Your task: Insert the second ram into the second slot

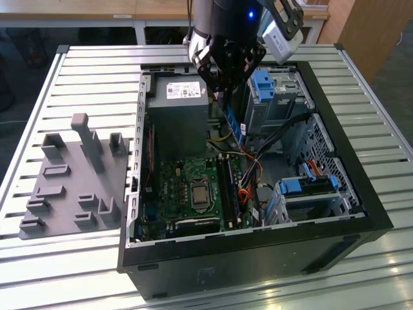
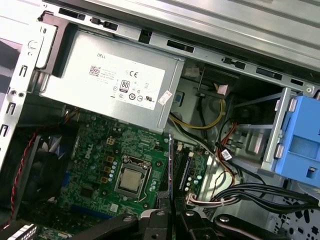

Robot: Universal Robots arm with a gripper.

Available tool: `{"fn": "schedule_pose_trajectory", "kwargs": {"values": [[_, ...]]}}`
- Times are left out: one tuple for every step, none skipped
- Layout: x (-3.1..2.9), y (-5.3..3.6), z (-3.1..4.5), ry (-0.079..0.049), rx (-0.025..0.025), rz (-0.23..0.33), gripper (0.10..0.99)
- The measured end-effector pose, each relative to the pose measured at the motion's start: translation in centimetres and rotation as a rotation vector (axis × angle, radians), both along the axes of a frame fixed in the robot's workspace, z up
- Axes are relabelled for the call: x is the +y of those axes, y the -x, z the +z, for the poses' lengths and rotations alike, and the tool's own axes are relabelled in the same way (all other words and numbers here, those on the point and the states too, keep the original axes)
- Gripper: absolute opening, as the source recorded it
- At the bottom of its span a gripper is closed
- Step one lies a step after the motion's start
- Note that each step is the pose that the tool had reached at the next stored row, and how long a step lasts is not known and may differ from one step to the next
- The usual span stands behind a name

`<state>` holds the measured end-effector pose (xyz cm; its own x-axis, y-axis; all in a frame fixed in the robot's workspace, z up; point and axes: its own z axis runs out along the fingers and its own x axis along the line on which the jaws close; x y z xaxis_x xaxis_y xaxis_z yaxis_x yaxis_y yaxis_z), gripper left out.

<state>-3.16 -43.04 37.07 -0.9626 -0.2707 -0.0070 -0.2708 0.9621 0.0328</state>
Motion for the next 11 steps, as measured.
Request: {"fn": "schedule_pose_trajectory", "kwargs": {"values": [[0.00,0.00,0.00,0.000,0.0000,-0.004,0.137],[0.00,0.00,0.00,0.000,0.0000,-0.007,0.137],[0.00,0.00,0.00,0.000,0.0000,-0.010,0.137],[0.00,0.00,0.00,0.000,0.0000,-0.013,0.137],[0.00,0.00,0.00,0.000,0.0000,-0.016,0.137],[0.00,0.00,0.00,0.000,0.0000,-0.019,0.137],[0.00,0.00,0.00,0.000,0.0000,-0.022,0.137],[0.00,0.00,0.00,0.000,0.0000,-0.025,0.137],[0.00,0.00,0.00,0.000,0.0000,-0.029,0.137],[0.00,0.00,0.00,0.000,0.0000,-0.032,0.137],[0.00,0.00,0.00,0.000,0.0000,-0.036,0.137]]}}
